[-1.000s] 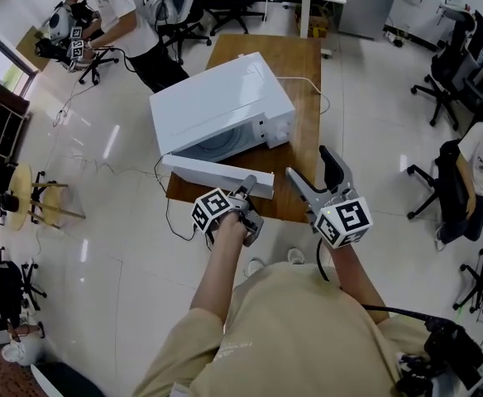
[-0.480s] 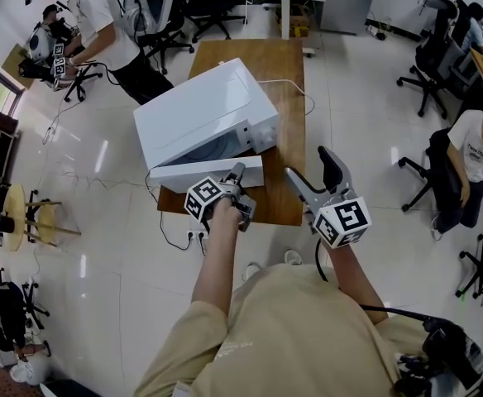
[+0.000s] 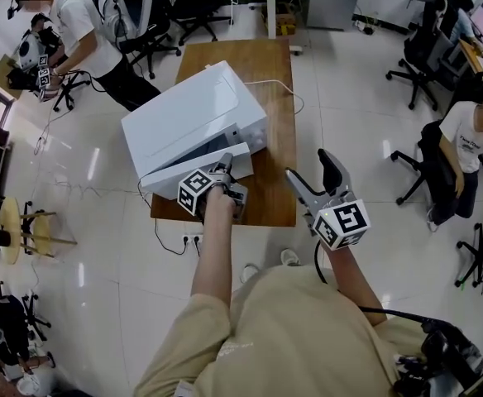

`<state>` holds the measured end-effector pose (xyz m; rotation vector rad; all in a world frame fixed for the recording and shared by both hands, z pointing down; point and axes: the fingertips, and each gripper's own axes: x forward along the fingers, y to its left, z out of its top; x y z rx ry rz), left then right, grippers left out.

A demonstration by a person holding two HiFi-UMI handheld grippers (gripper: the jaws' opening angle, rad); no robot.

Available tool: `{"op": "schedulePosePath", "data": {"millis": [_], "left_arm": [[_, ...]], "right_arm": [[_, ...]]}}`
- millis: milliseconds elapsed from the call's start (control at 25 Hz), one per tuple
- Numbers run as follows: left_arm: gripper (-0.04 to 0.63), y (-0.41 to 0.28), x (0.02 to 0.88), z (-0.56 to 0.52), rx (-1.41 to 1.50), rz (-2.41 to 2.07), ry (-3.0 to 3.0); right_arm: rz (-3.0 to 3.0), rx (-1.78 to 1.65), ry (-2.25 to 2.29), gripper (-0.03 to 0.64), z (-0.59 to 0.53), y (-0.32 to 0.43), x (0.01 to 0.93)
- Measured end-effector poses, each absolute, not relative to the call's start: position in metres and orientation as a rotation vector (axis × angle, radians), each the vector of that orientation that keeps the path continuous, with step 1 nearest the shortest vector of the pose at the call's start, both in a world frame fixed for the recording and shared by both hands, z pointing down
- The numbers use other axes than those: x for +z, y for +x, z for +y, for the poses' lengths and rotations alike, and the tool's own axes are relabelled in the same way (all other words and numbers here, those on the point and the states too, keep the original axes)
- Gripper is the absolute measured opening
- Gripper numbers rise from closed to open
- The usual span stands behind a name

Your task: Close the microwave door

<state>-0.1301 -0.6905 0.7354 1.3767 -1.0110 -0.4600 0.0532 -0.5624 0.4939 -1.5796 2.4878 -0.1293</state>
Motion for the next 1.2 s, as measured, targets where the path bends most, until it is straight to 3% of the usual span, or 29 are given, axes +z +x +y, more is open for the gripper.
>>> {"op": "schedulePosePath", "data": {"millis": [880,1200], "left_arm": [[0.169,-0.141,0.736,-0.747,-0.545,-1.036,1.461],[0.16,-0.13,0.689,-0.716,-0.273,-1.109,1.948]], "right_arm": [[2.487,-0.071,-1.646,0.365,-0.56,0.057,0.492],[2.52,-0.083,-1.605,0.365,-0.548,0.044,0.486]]}}
